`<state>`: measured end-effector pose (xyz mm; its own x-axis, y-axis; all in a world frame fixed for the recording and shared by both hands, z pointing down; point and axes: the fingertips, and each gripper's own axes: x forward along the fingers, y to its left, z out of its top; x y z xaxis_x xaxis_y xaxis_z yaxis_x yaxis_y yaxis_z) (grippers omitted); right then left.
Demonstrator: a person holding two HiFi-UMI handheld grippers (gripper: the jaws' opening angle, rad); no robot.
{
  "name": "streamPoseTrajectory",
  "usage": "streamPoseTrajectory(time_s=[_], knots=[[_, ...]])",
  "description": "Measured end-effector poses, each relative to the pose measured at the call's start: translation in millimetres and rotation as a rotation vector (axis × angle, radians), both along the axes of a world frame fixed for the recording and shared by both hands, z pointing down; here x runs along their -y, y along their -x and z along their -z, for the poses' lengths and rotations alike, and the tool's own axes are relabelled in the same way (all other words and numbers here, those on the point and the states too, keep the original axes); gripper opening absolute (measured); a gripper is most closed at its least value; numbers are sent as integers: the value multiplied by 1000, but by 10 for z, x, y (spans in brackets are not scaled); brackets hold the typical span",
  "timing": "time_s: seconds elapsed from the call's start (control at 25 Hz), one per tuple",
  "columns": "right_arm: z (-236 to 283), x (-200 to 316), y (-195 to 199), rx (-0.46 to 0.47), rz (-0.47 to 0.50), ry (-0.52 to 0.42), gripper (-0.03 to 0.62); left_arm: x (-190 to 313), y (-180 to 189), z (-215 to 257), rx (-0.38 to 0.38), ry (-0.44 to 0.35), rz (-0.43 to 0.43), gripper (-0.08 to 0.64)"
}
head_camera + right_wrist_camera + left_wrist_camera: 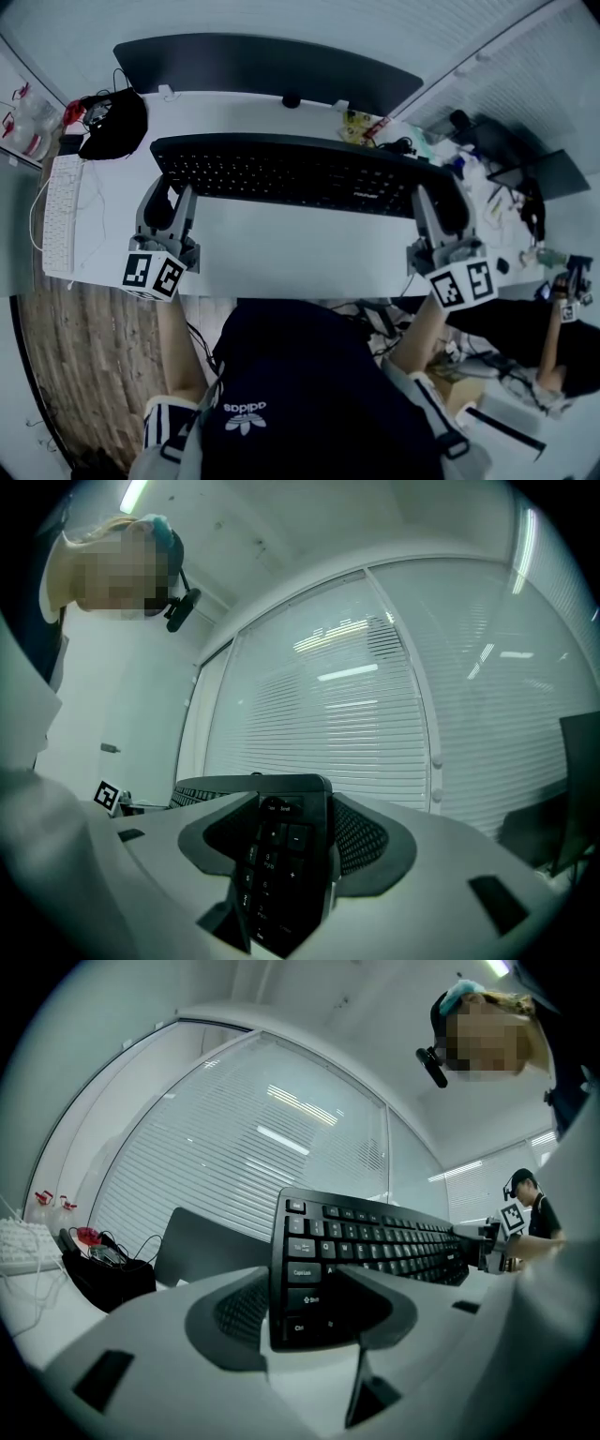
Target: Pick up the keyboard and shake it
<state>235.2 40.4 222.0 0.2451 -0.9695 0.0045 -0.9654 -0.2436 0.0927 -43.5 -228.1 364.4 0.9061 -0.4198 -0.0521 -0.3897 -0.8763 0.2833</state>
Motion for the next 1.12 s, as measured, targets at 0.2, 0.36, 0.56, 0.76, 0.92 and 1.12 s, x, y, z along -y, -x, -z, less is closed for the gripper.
streamPoseTrajectory(time_s=[0.2,0.36,0.56,0.76,0.92,1.12], knots=[[-3,-173,-38,3,-18,-14,239,-104,-79,24,-3,-25,-17,221],[17,-287,-30,-10,-31,-25,239,-179,-109,38,-19,-21,-15,221],[25,-239,-39,-35,-34,-21,239,-148,-157,-35,-41,-32,-17,221],[121,-489,105,-46,-11,-33,239,-340,-28,115,-65,-45,-28,221],[146,-439,5,-63,-31,-42,238,-272,-170,121,-59,-53,-17,221],[165,-706,181,-69,12,-55,218,-429,-53,98,-67,-44,-28,221]])
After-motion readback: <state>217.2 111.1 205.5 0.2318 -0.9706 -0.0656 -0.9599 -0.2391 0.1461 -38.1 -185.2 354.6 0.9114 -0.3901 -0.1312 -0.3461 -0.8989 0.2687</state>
